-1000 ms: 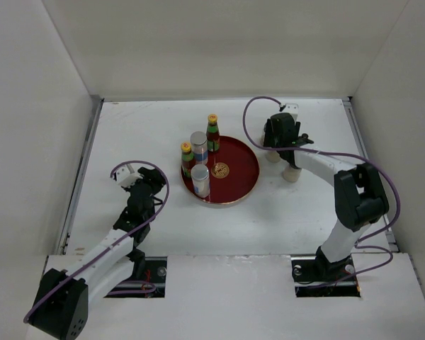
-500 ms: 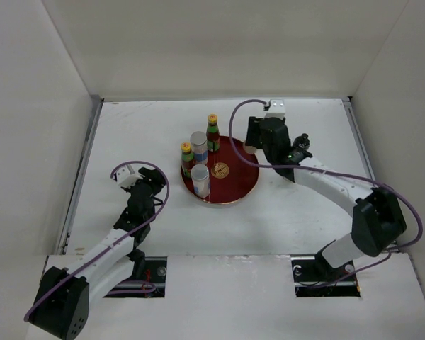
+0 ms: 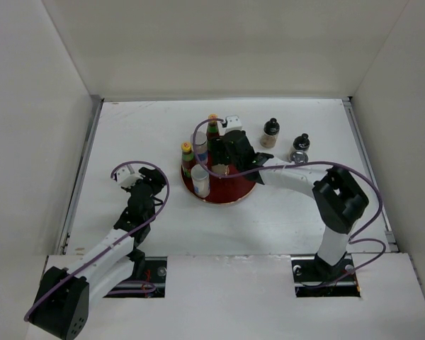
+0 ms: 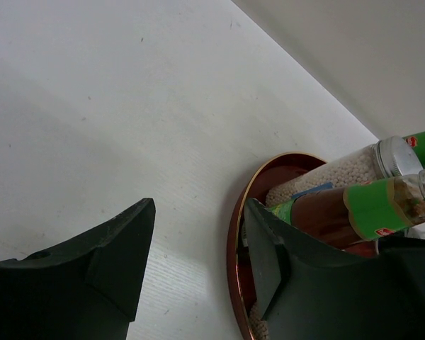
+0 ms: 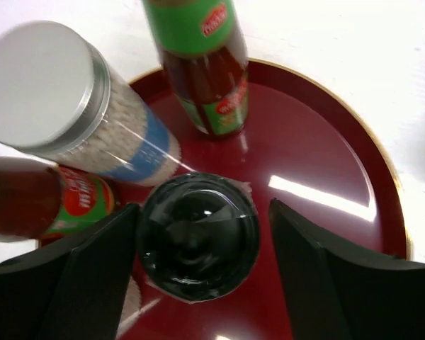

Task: Organize the condiment bottles

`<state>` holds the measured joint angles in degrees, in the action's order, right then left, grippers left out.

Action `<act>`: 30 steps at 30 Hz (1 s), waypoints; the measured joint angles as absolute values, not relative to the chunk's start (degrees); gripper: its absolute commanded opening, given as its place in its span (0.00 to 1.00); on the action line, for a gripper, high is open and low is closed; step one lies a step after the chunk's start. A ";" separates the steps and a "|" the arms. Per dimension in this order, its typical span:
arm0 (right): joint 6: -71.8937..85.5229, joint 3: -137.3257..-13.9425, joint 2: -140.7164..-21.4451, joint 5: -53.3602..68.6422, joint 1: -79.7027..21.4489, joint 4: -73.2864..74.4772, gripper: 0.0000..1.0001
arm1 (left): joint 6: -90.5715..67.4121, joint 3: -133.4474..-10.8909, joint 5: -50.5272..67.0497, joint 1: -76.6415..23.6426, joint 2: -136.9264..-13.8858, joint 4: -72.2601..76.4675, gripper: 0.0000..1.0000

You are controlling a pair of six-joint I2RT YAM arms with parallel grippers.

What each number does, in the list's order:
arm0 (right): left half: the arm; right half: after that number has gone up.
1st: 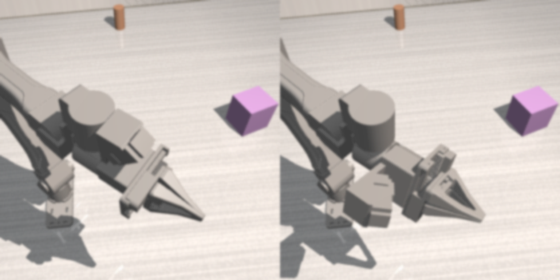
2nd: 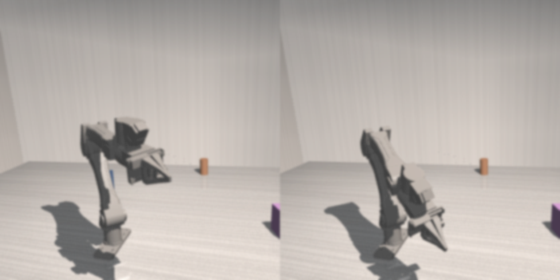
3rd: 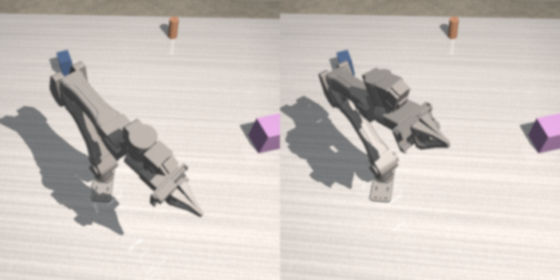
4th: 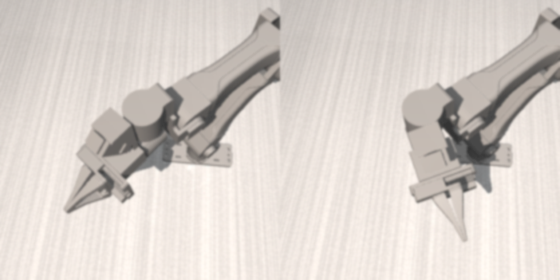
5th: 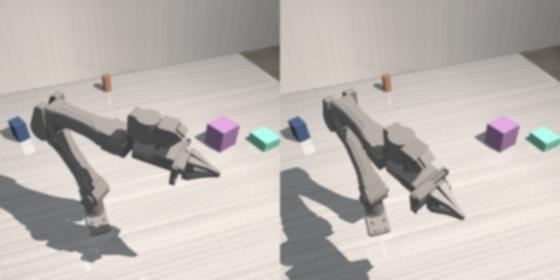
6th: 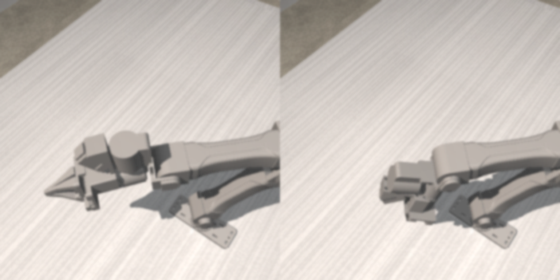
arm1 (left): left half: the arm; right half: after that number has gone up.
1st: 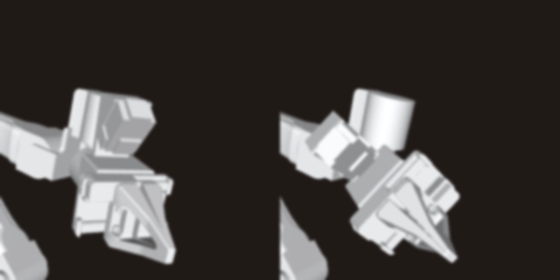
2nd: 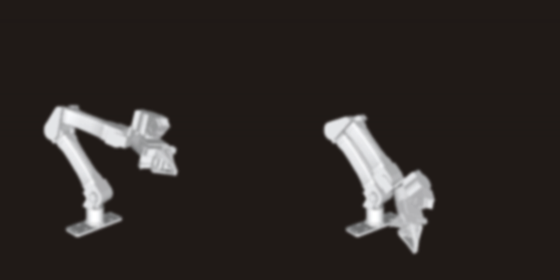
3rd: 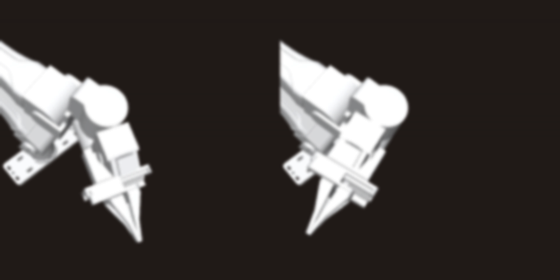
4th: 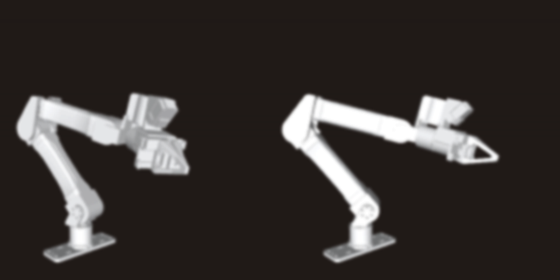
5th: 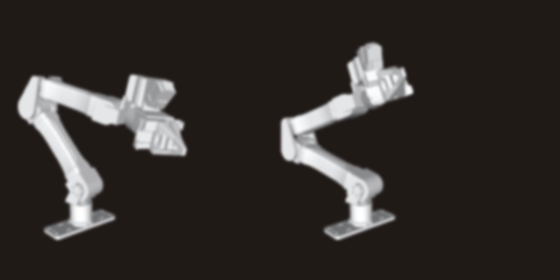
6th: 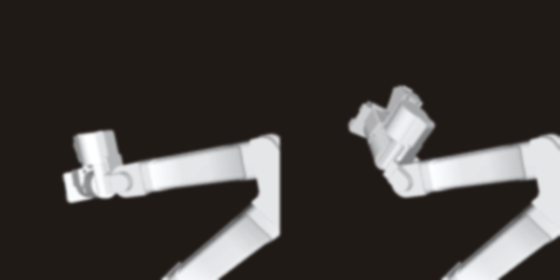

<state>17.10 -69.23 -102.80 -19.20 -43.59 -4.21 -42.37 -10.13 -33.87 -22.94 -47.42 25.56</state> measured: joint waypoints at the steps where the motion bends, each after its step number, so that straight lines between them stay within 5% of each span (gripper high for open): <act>1: 17.34 -69.49 -103.15 -18.96 -43.62 -4.54 0.90 | -42.39 -10.13 -33.89 -22.96 -47.42 25.56 0.52; 10: 17.50 -68.86 -98.30 -18.57 -41.91 -5.19 1.00 | -42.41 -10.13 -33.80 -23.18 -48.66 26.28 0.52; 17: 17.28 -68.27 -90.56 -22.52 -28.69 -7.09 1.00 | -42.44 -10.13 -33.78 -23.29 -48.53 26.81 0.54; 30: 16.14 -75.40 -106.10 -23.24 -21.82 -1.26 1.00 | -42.41 -10.13 -33.80 -23.29 -48.53 26.81 0.55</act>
<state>16.14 -75.40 -106.10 -23.24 -21.82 -1.26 -42.41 -10.13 -33.80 -23.29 -48.53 26.81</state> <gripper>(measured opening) 0.999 0.550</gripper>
